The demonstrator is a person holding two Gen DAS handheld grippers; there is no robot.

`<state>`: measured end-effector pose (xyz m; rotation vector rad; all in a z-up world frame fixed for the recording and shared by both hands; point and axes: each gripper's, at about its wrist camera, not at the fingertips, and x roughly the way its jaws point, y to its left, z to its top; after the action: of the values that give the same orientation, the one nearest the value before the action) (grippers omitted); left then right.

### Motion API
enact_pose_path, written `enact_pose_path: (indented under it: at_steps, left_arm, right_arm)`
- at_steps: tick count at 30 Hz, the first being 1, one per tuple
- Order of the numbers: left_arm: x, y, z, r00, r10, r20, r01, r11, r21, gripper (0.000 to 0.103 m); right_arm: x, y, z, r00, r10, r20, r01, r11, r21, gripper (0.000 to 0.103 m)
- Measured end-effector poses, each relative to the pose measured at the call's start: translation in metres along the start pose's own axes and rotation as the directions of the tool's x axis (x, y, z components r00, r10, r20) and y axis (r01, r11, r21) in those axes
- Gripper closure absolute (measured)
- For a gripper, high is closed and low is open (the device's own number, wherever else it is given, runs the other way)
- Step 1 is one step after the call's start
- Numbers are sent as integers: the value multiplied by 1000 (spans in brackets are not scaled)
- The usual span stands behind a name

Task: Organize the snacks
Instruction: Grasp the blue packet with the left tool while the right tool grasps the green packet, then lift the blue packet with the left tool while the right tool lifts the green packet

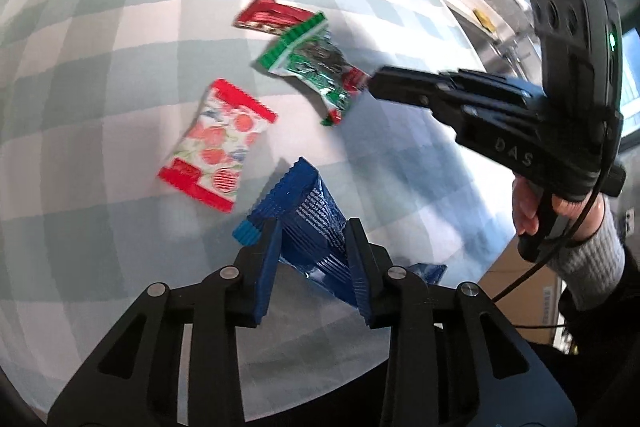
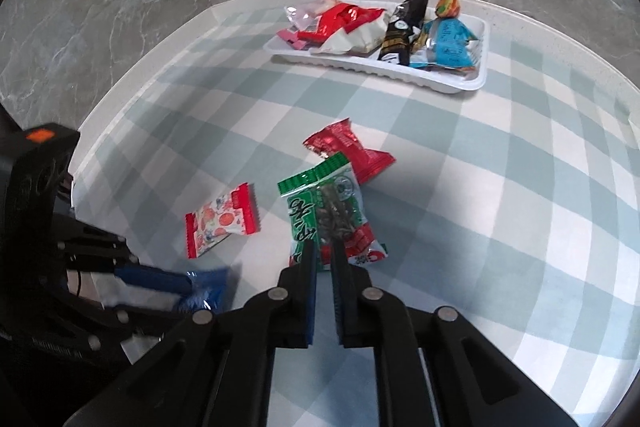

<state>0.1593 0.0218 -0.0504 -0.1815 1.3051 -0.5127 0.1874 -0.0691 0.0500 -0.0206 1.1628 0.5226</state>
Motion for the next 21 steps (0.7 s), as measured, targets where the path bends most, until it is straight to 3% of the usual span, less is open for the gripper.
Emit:
enact_pose_path:
  at_steps: [1,4,7,11,17,21]
  left_arm:
    - [-2,1,0,1000,-4,-3,4,1000,-10,71]
    - [-7,5,-2,1000,3,-9,-3,999,-45,49]
    - [-15,5,-4,1000,-27,-7,27,998,-59,49]
    - [-15,4,-7,997,-59,-44,53,992,-114,49]
    - [-5,-2,-14,995,-42,-89,30,990,-137,48]
    - [3,-2,-18,993,-51,-103,32,984,-175,41]
  right_arm:
    - [-1,0,0,1000,-16,8,16,1000,-4,87]
    - [-2,2,2,999,-35,26,35,999,-26,63]
    - [-1,4,4,998,-49,44,51,997,-57,50]
    - [7,5,8,998,-57,27,60,994,-88,48]
    - [17,9,10,998,-62,9,62,990,-127,48]
    - [21,10,10,998,-64,2,64,988,-144,48]
